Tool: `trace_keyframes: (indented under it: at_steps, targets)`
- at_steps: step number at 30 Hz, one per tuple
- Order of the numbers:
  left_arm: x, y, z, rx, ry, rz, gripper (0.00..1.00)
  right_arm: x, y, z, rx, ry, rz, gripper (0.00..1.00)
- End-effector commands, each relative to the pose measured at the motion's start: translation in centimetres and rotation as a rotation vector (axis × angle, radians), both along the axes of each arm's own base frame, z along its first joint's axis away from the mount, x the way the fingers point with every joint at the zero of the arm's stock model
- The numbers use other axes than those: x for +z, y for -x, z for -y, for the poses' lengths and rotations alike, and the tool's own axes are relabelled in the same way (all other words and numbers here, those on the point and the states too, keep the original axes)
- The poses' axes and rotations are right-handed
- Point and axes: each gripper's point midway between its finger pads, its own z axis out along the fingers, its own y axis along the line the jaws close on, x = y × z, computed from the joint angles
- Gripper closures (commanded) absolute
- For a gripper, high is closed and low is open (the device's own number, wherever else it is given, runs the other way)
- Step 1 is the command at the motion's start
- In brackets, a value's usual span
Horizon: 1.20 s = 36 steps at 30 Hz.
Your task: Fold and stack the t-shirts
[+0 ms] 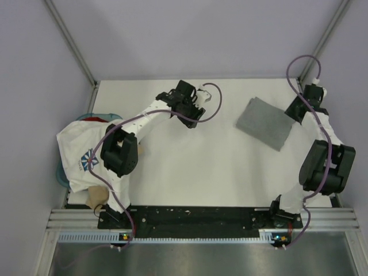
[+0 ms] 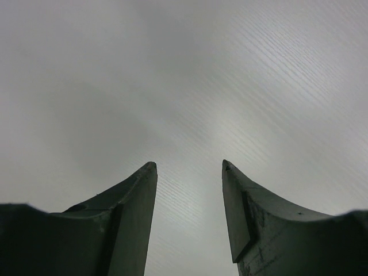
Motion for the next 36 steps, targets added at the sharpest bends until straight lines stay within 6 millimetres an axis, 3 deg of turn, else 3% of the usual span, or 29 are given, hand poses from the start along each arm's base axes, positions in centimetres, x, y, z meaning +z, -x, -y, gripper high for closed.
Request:
trace_keyframes:
  at_steps: [1,6,11,13,17,22,25,30,33,36]
  targets:
    - [4.2,0.6,-0.4,-0.027,0.052,0.101,0.46,2.9,1.6,-6.0,0.162,-0.09,0.058,0.65]
    - [4.2,1.8,-1.2,-0.036,0.053,0.109,0.46,1.0,5.0,-9.9,0.183,-0.238,0.089,0.82]
    - [3.6,2.5,-2.5,-0.023,0.032,0.103,0.46,4.2,3.6,-19.4,0.602,-0.229,0.257,0.96]
    - [3.3,3.7,-3.4,-0.035,0.025,0.091,0.46,4.3,2.7,-21.6,0.682,-0.21,0.232,1.0]
    - [2.8,5.5,-6.1,-0.051,-0.029,0.128,0.45,1.2,-0.3,-22.1,0.655,-0.247,0.123,1.0]
    - [2.3,6.4,-8.3,-0.014,-0.047,0.135,0.44,-2.6,-2.6,-21.3,0.514,-0.285,0.011,1.0]
    - [2.0,6.1,-9.2,0.009,-0.052,0.127,0.44,-4.4,-2.7,-21.7,0.522,-0.294,-0.03,1.0]
    - [1.7,5.7,-9.0,0.012,-0.045,0.105,0.44,-7.5,-1.3,-23.2,0.563,-0.309,-0.116,1.0]
    - [1.8,5.7,-8.8,0.008,-0.042,0.094,0.44,-6.8,-1.3,-23.0,0.572,-0.294,-0.111,1.0]
    - [1.8,5.8,-9.0,0.006,-0.044,0.1,0.44,-3.3,-1.5,-22.6,0.597,-0.239,-0.052,1.0]
